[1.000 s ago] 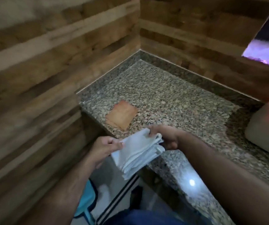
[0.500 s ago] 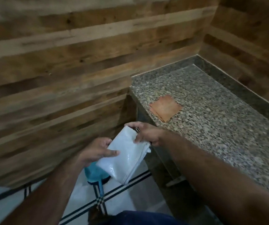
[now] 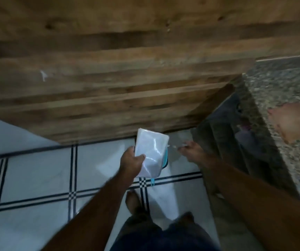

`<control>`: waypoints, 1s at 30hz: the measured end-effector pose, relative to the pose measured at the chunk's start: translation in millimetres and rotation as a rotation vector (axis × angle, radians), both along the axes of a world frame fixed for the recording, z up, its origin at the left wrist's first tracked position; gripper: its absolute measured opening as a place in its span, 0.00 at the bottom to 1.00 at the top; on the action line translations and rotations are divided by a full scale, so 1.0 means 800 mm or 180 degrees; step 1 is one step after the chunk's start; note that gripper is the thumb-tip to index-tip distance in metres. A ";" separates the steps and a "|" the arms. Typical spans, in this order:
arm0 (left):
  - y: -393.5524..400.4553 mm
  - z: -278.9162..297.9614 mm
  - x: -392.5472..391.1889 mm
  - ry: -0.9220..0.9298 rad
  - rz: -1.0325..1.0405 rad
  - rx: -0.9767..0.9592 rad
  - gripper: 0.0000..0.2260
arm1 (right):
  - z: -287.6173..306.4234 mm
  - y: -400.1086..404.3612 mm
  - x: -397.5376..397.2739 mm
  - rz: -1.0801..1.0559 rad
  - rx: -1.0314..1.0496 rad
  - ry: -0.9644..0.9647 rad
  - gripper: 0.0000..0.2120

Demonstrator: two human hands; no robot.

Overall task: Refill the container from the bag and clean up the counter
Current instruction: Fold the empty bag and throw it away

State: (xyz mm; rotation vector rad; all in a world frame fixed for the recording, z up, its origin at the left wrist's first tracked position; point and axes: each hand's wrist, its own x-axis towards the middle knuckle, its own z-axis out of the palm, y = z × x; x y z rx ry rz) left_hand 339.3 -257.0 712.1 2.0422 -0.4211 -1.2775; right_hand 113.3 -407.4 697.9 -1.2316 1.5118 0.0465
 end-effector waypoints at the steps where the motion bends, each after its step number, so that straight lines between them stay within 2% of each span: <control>1: 0.001 -0.016 0.010 -0.0050 0.0089 0.0074 0.16 | -0.028 0.007 0.010 -0.0030 0.0161 0.0114 0.21; 4: 0.004 -0.081 0.030 -0.0101 0.0419 0.0288 0.11 | -0.115 0.033 0.040 -0.0059 0.0617 0.0400 0.12; 6: 0.003 -0.132 0.037 -0.0166 0.0522 0.0462 0.11 | -0.181 0.055 0.050 -0.0098 0.0935 0.0513 0.11; 9: 0.006 -0.219 0.044 -0.0359 0.0445 0.0684 0.12 | -0.311 0.086 0.050 -0.0117 0.1365 0.0636 0.30; 11: 0.010 -0.273 0.042 -0.0392 0.0398 0.0770 0.12 | -0.501 0.116 0.008 0.0114 0.1419 0.0741 0.44; 12: 0.014 -0.298 0.039 -0.0409 0.0387 0.0796 0.12 | -0.570 0.132 -0.001 0.0152 0.1404 0.0922 0.51; 13: 0.019 -0.322 0.036 -0.0418 0.0406 0.0811 0.11 | -0.603 0.141 0.001 0.0227 0.1348 0.1120 0.55; 14: 0.023 -0.342 0.032 -0.0398 0.0455 0.0819 0.11 | -0.578 0.142 0.015 0.0309 0.1237 0.1325 0.54; 15: 0.029 -0.361 0.027 -0.0314 0.0540 0.0827 0.10 | -0.537 0.137 0.041 0.0357 0.1292 0.1430 0.49; 16: 0.034 -0.378 0.022 -0.0215 0.0626 0.0824 0.11 | -0.502 0.130 0.068 0.0307 0.1455 0.1341 0.40; 17: 0.039 -0.391 0.017 -0.0139 0.0698 0.0825 0.12 | -0.506 0.125 0.077 0.0110 0.1688 0.1182 0.31; 18: 0.041 -0.399 0.010 -0.0108 0.0740 0.0837 0.12 | -0.519 0.120 0.082 -0.0037 0.1656 0.1060 0.25; 21: 0.043 -0.406 -0.002 -0.0205 0.0827 0.0902 0.14 | -0.544 0.121 0.087 -0.0210 0.1544 0.0783 0.22; 24: 0.033 -0.392 -0.003 -0.0371 0.0906 0.0842 0.16 | -0.521 0.117 0.078 -0.0562 0.1625 0.0711 0.12; 25: 0.026 -0.383 -0.003 -0.0457 0.0865 0.0796 0.18 | -0.500 0.110 0.076 -0.0826 0.1469 0.0687 0.10; 27: 0.006 -0.360 -0.001 -0.0509 0.0784 0.0702 0.19 | -0.491 0.097 0.053 -0.0902 0.1040 0.0981 0.19; 28: -0.009 -0.351 0.000 -0.0512 0.0698 0.0689 0.18 | -0.499 0.094 0.034 -0.0867 0.0827 0.1131 0.19; 30: -0.044 -0.342 -0.001 -0.0561 0.0406 0.0715 0.17 | -0.497 0.083 0.000 -0.1206 0.0508 0.1072 0.14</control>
